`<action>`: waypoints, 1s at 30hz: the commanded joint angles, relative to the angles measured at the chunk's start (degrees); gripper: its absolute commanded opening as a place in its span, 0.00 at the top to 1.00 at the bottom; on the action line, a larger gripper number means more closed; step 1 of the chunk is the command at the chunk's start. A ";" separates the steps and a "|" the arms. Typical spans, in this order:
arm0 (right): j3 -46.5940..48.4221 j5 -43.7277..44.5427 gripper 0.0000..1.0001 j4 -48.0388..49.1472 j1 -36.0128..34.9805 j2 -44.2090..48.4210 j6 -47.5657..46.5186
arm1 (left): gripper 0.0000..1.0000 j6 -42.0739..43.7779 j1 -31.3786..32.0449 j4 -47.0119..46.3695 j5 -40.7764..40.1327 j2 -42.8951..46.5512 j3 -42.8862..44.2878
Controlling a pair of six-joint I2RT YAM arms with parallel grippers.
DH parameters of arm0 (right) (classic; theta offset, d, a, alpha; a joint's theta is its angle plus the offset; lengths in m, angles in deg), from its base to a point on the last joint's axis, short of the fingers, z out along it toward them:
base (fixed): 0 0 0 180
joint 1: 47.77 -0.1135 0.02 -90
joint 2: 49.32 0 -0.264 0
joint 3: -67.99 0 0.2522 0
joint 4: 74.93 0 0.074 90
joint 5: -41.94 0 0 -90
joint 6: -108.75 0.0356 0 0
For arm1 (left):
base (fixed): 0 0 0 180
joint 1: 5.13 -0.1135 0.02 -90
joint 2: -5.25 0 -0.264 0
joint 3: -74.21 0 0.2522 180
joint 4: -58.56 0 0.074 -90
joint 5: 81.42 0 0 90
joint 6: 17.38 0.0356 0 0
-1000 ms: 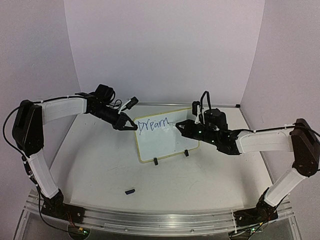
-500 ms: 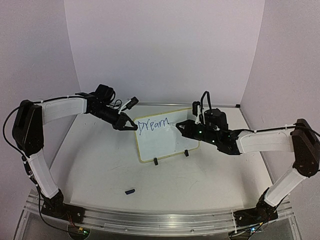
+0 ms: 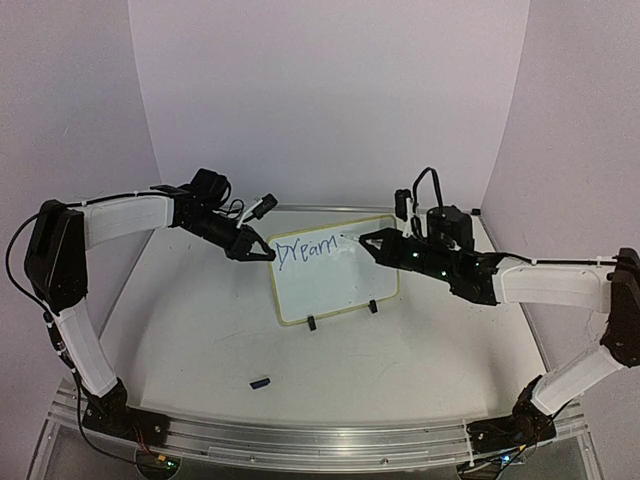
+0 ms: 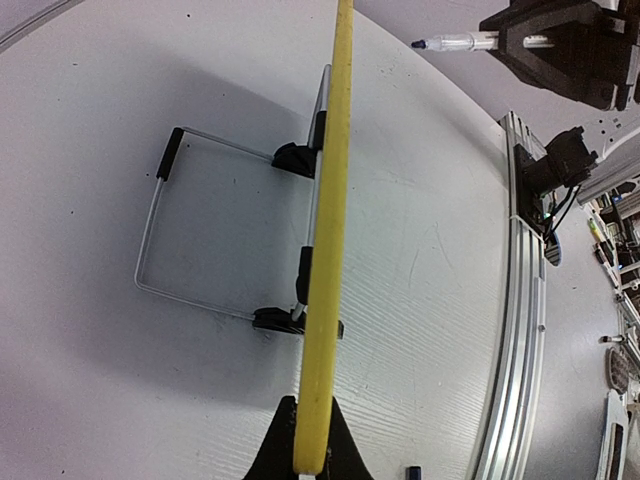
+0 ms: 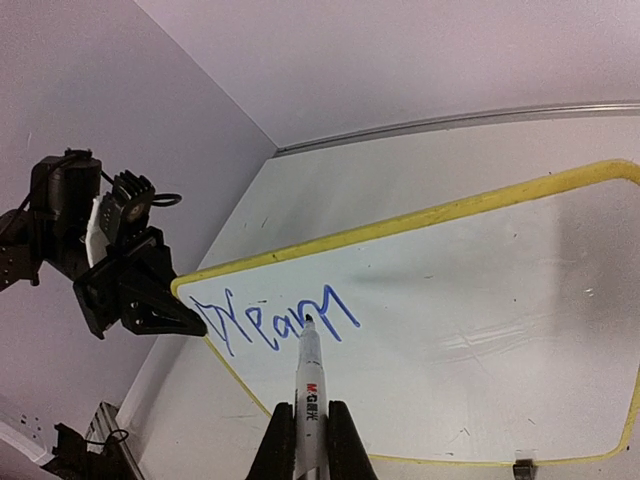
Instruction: Write a sentence on the whiteboard
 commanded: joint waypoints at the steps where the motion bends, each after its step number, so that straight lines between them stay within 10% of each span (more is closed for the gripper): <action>1: -0.43 -4.76 1.00 -0.07 2.06 1.53 -1.54 | 1.00 1.10 1.25 3.24 -2.75 0.06 1.11; 30: 4.28 -3.79 1.00 2.16 3.91 -5.59 0.61 | 1.00 1.04 1.33 3.38 -3.05 0.13 1.20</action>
